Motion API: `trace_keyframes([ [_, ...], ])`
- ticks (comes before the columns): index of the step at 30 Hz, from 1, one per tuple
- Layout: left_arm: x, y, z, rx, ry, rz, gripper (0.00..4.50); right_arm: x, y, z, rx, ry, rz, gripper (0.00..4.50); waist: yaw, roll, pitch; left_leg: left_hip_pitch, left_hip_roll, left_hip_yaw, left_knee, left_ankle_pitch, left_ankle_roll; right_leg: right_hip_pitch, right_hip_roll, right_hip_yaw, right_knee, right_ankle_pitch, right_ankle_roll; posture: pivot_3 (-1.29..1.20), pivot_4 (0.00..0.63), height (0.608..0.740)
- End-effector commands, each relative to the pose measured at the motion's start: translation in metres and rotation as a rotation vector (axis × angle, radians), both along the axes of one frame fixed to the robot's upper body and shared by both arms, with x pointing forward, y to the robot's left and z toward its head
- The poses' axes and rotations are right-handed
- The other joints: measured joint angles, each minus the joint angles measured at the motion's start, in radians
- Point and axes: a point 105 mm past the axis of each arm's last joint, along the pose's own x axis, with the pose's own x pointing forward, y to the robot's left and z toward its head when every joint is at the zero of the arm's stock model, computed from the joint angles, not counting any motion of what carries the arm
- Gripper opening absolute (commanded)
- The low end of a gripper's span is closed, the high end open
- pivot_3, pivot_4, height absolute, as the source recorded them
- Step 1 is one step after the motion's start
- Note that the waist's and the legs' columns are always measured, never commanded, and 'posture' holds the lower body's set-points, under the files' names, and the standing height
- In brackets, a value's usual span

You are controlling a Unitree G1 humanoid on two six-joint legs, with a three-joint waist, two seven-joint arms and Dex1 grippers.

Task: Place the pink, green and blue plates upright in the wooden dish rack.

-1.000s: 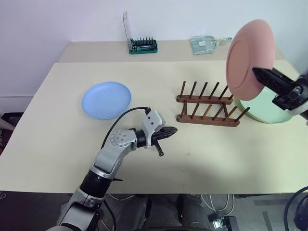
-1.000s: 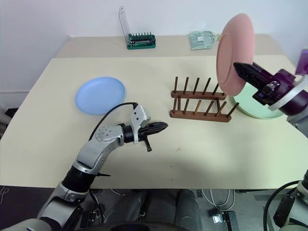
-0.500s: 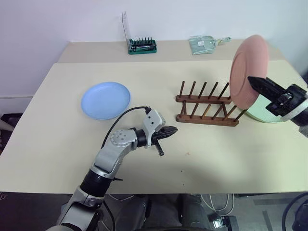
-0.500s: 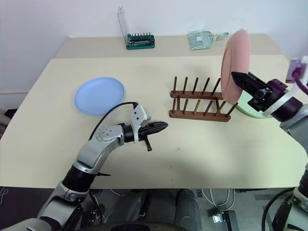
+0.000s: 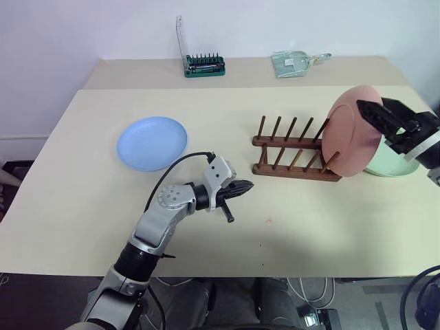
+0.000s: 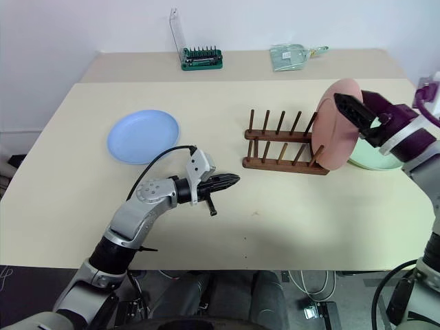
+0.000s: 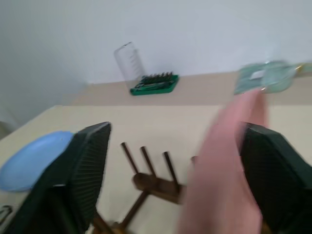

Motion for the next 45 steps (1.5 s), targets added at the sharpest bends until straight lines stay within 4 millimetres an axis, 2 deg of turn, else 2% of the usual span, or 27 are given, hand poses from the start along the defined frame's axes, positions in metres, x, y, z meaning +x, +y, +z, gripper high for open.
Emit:
trace_keyframes([
  [1, -0.002, -0.003, 0.012, -0.021, -0.040, -0.015, 0.00, -0.014, -0.050, 0.034, 0.008, -0.122, -0.198, 4.03, 0.002, 0.000, 0.000, 0.000, 0.000, 0.000, 0.000, 0.000, 0.000, 0.000, 0.000, 0.000, 0.000, 0.000, 0.000, 0.00, 0.150, 0.740],
  [3, -0.002, -0.003, 0.011, -0.021, -0.039, -0.015, 0.00, -0.015, -0.071, 0.019, -0.072, -0.057, -0.293, 4.03, 0.003, 0.000, 0.000, 0.000, 0.000, 0.000, 0.000, 0.000, 0.000, 0.000, 0.000, 0.000, 0.000, 0.000, 0.000, 0.00, 0.150, 0.740],
  [7, -0.003, -0.004, 0.010, -0.014, -0.040, -0.023, 0.00, -0.011, -0.070, -0.030, -0.381, 0.110, -0.257, 4.03, -0.008, 0.001, -0.001, 0.001, 0.000, 0.000, 0.000, 0.000, 0.000, 0.001, 0.000, 0.000, 0.000, 0.000, 0.000, 0.00, 0.150, 0.740],
  [10, -0.003, -0.005, 0.010, -0.010, -0.043, -0.027, 0.00, -0.005, -0.074, -0.077, -0.750, 0.234, -0.212, 4.03, -0.027, 0.004, -0.002, 0.001, 0.000, 0.003, 0.000, 0.000, 0.000, 0.001, 0.000, 0.001, 0.000, 0.000, 0.001, 0.00, 0.150, 0.740],
  [12, -0.001, -0.005, 0.010, -0.008, -0.046, -0.027, 0.00, -0.003, -0.075, -0.102, -0.936, 0.271, -0.150, 4.03, -0.034, 0.004, -0.002, 0.003, 0.000, 0.005, 0.000, 0.000, 0.000, 0.001, 0.000, 0.003, 0.001, 0.001, 0.002, 0.00, 0.150, 0.740],
  [14, 0.000, -0.005, 0.010, -0.007, -0.048, -0.027, 0.00, 0.003, -0.075, -0.113, -0.967, 0.274, -0.117, 4.03, -0.037, 0.004, -0.002, 0.003, 0.000, 0.005, 0.000, 0.000, 0.000, 0.001, 0.001, 0.003, 0.002, 0.001, 0.002, 0.00, 0.150, 0.740],
  [18, 0.000, -0.005, 0.011, -0.007, -0.050, -0.021, 0.00, 0.021, -0.083, -0.138, -1.135, 0.309, -0.105, 4.03, -0.051, 0.004, -0.002, 0.003, 0.000, 0.005, 0.000, 0.000, 0.000, 0.001, 0.000, 0.004, 0.001, 0.001, 0.002, 0.00, 0.150, 0.740],
  [20, -0.001, -0.005, 0.011, -0.006, -0.050, -0.021, 0.00, 0.030, -0.086, -0.142, -1.172, 0.306, -0.119, 4.03, -0.052, 0.004, -0.002, 0.003, 0.000, 0.005, 0.000, 0.000, 0.000, 0.000, 0.001, 0.005, 0.001, 0.001, 0.002, 0.00, 0.150, 0.740],
  [23, -0.001, -0.005, 0.010, -0.005, -0.052, -0.018, 0.00, 0.042, -0.090, -0.143, -1.169, 0.288, -0.163, 3.15, -0.050, 0.004, -0.002, 0.003, 0.001, 0.005, 0.000, 0.000, 0.000, 0.001, 0.001, 0.005, 0.001, 0.001, 0.002, 0.00, 0.150, 0.740],
  [25, -0.001, -0.005, 0.011, -0.005, -0.053, -0.016, 0.00, 0.047, -0.092, -0.146, -1.190, 0.282, -0.180, 2.25, -0.049, 0.004, -0.002, 0.003, 0.000, 0.005, 0.000, 0.000, 0.000, 0.001, 0.001, 0.005, 0.001, 0.001, 0.002, 0.00, 0.150, 0.740],
  [29, -0.002, -0.005, 0.011, -0.006, -0.055, -0.012, 0.00, 0.047, -0.093, -0.145, -1.193, 0.258, -0.184, 0.12, -0.047, 0.004, -0.002, 0.003, 0.000, 0.005, 0.000, 0.000, 0.000, 0.001, 0.001, 0.006, 0.001, 0.001, 0.002, 0.00, 0.150, 0.740],
  [33, -0.003, -0.005, 0.009, -0.003, -0.054, -0.013, 0.00, 0.044, -0.099, -0.136, -1.205, 0.218, -0.237, 0.05, -0.049, 0.004, -0.002, 0.003, 0.000, 0.005, 0.000, 0.000, 0.000, 0.001, 0.001, 0.006, 0.001, 0.001, 0.002, 0.00, 0.150, 0.740],
  [35, -0.003, -0.005, 0.009, 0.001, -0.056, -0.015, 0.00, 0.041, -0.107, -0.115, -1.232, 0.155, -0.326, 0.05, -0.047, 0.004, -0.002, 0.003, 0.000, 0.004, 0.000, 0.000, 0.000, 0.000, 0.002, 0.006, 0.001, 0.001, 0.002, 0.00, 0.150, 0.740],
  [36, -0.003, -0.004, 0.009, 0.000, -0.054, -0.014, 0.00, 0.040, -0.114, -0.083, -1.243, 0.065, -0.449, 0.05, -0.047, 0.005, -0.002, 0.003, 0.000, 0.004, 0.000, 0.000, 0.000, 0.000, 0.001, 0.006, 0.001, 0.001, 0.002, 0.00, 0.150, 0.740],
  [38, -0.003, -0.004, 0.009, -0.001, -0.052, -0.013, 0.00, 0.035, -0.119, -0.040, -1.218, -0.051, -0.602, 0.05, -0.047, 0.009, -0.001, 0.002, -0.001, 0.005, 0.000, 0.000, 0.000, -0.002, 0.001, 0.007, 0.001, 0.001, 0.002, 0.00, 0.150, 0.740],
  [39, -0.003, -0.004, 0.009, 0.000, -0.052, -0.017, 0.00, 0.031, -0.113, -0.014, -1.170, -0.132, -0.640, 0.05, -0.048, 0.012, -0.002, 0.001, -0.002, 0.006, 0.000, 0.000, 0.000, -0.004, 0.001, 0.009, 0.002, 0.001, 0.003, 0.00, 0.150, 0.740],
  [42, -0.003, -0.005, 0.008, 0.003, -0.052, -0.030, 0.00, 0.018, -0.079, 0.042, -0.981, -0.321, -0.607, 0.05, -0.053, 0.012, -0.002, 0.002, 0.001, 0.013, -0.002, 0.000, 0.000, -0.006, 0.004, 0.015, 0.003, 0.002, 0.003, 0.00, 0.150, 0.740],
  [43, -0.003, -0.005, 0.009, 0.003, -0.052, -0.031, 0.00, 0.015, -0.071, 0.051, -0.942, -0.350, -0.587, 0.05, -0.053, 0.012, -0.002, 0.002, 0.004, 0.015, -0.002, 0.000, 0.000, -0.006, 0.007, 0.017, 0.002, 0.002, 0.003, 0.00, 0.150, 0.740],
  [45, -0.003, -0.006, 0.009, 0.000, -0.050, -0.033, 0.00, 0.006, -0.036, 0.076, -0.768, -0.442, -0.441, 0.05, -0.052, 0.012, -0.002, 0.003, 0.007, 0.017, -0.002, 0.000, 0.000, -0.006, 0.011, 0.019, 0.001, 0.002, 0.002, 0.00, 0.150, 0.740],
])
